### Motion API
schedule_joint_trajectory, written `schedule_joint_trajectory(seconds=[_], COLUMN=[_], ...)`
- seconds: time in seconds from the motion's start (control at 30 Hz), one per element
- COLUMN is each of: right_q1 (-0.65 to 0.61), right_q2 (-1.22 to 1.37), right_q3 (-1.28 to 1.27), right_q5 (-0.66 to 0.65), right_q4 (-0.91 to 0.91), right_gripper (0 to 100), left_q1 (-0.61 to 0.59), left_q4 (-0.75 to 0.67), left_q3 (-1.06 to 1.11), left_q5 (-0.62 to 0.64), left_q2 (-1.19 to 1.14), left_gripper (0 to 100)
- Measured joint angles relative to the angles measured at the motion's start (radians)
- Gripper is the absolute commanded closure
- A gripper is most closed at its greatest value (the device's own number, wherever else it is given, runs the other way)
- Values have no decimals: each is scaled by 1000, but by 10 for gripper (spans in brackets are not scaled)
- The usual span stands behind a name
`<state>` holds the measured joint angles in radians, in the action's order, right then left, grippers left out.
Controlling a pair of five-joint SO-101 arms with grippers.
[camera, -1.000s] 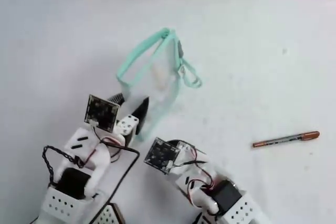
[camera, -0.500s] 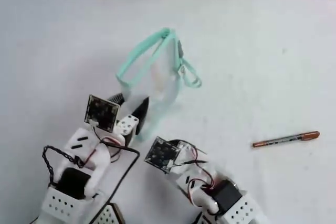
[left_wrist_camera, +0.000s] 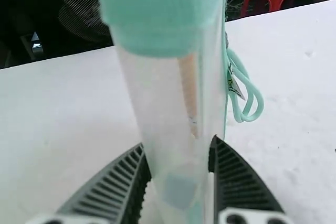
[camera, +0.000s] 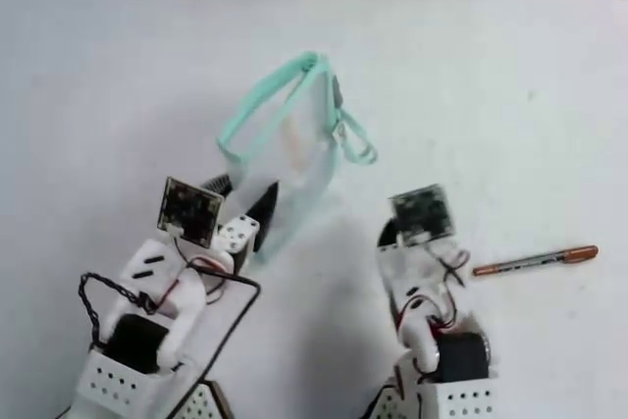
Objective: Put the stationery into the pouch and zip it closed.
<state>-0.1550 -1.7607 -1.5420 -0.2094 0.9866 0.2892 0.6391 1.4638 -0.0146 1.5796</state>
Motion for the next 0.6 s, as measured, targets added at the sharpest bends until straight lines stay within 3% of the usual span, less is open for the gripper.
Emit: schedule_joint_trajectory(seconds=[0.13, 0.6], right_q1=[72, 89], right_q2=[0, 87], right_q3=[6, 31], right_q5=[57, 120], right_q4=[-9, -51], right_gripper=[852, 854], left_q1=[0, 0], left_q4=[0, 0], left_q3=[0, 0], left_q5=[0, 0], left_q2=[0, 0], left_gripper=[835, 835])
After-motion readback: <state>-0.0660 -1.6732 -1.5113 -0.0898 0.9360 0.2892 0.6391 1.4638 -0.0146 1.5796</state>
